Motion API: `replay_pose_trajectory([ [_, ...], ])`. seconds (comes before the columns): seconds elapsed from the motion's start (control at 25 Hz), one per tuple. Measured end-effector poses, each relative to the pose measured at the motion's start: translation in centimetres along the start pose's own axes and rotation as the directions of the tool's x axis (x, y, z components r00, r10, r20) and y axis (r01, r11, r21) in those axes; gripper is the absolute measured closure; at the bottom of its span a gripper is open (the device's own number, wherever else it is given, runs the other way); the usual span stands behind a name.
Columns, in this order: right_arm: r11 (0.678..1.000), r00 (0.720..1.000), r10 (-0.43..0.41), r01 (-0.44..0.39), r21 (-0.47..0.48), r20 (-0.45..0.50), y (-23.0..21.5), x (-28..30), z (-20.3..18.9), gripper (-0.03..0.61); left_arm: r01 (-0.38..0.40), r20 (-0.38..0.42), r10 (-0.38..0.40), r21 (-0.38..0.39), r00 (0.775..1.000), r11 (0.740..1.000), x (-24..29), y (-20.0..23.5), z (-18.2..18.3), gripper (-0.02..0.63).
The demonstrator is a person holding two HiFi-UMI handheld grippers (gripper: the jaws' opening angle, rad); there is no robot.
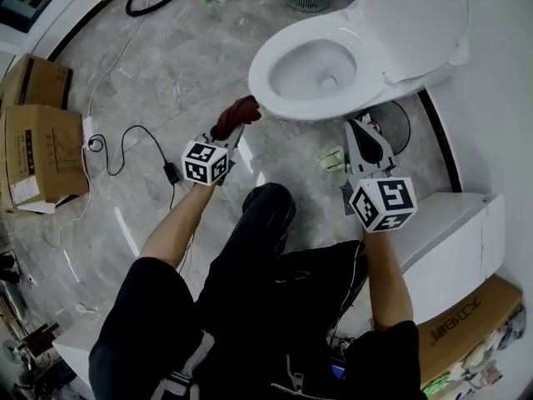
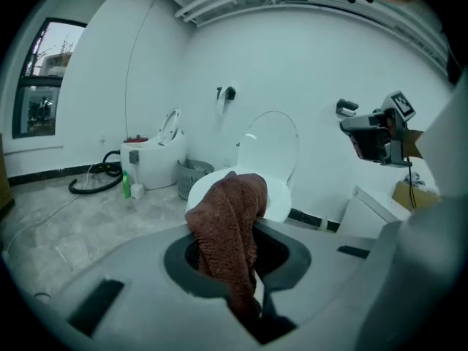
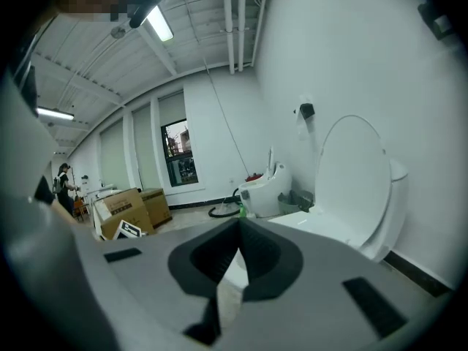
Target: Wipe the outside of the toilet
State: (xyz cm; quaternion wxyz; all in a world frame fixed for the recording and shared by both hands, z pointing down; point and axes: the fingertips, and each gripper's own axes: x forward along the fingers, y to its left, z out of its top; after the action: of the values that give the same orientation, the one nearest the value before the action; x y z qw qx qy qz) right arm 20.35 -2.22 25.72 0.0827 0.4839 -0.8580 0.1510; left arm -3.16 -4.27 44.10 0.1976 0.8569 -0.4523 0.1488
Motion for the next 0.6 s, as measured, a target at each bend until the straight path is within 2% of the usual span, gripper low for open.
replay_pose_trajectory([
  [0.16,1.0,0.999,-0.008,0.007,-0.016,-0.034,3.8,-2.3,7.9,0.577,0.066,0.008,-0.067,0.069,0.998,0.995,-5.0,-4.9,9.4,0.545],
  [0.32,0.999,0.998,-0.044,0.045,0.011,-0.053,5.9,-4.5,15.2,0.577,0.152,0.024,-0.159,0.18,0.987,0.972,-8.6,-9.5,20.5,0.545],
  [0.48,0.993,0.994,-0.1,0.103,0.057,-0.054,8.0,-6.6,21.3,0.577,0.191,0.059,-0.209,0.223,0.976,0.956,-12.3,-12.1,29.9,0.545],
  [0.6,0.984,0.988,-0.148,0.151,0.099,-0.032,9.4,-8.0,25.0,0.577,0.22,0.088,-0.247,0.242,0.965,0.945,-14.6,-13.7,35.1,0.545],
])
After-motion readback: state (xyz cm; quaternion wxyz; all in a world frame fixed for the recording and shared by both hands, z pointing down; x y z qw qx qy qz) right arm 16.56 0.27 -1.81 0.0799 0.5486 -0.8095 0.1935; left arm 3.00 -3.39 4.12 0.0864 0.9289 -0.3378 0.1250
